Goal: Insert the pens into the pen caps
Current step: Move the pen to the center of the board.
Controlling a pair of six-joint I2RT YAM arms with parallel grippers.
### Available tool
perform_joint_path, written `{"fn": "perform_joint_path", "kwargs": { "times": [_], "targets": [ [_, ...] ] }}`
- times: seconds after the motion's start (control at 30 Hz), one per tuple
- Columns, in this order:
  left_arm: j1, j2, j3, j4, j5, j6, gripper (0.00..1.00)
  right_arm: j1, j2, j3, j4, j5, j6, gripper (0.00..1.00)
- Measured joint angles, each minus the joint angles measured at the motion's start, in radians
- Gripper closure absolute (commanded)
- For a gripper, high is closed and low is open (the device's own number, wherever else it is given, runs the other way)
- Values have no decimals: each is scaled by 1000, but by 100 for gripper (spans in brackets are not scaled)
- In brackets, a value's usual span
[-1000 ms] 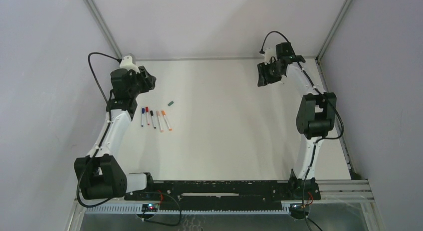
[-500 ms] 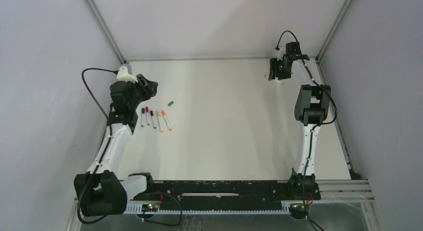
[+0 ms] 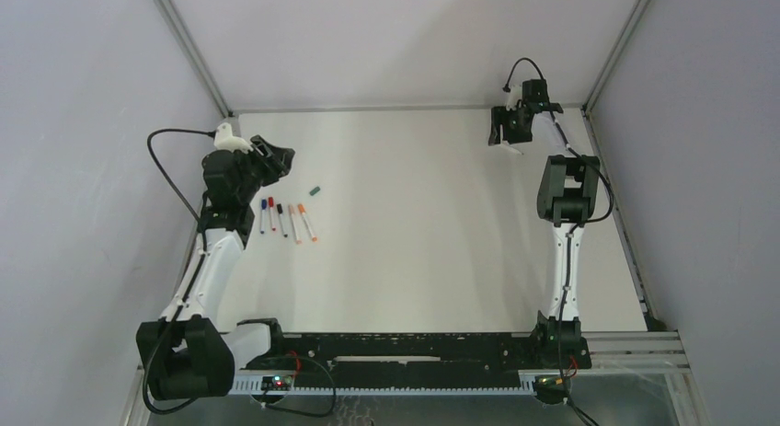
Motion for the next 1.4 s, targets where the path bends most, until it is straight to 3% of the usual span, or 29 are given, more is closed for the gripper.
{"fn": "perform_joint_path", "kwargs": {
  "times": [0.17,0.37,0.6,0.97,1.07,1.23,1.4],
  "targets": [
    [0,28,0,2,12,-18,45,-4,16,4,3,-5,-2,32],
    [0,38,0,8,29,-37,45,-5,27,4,-13,-18,-8,52],
    [0,38,0,59,53,-67,45,-1,27,2,-62,-30,-24,59],
    [0,-32,-20,167,134,-138,43,104,-97,-193,-81,83,-93,82],
    [0,-94,-20,190,152,-148,32,135,-140,-263,-68,97,-96,88],
    [0,-260,-22,214,163,-146,2,174,-257,-455,-51,70,-63,100],
    [0,-393,-89,295,168,-170,0,211,-360,-621,-42,18,21,95]
  ]
}}
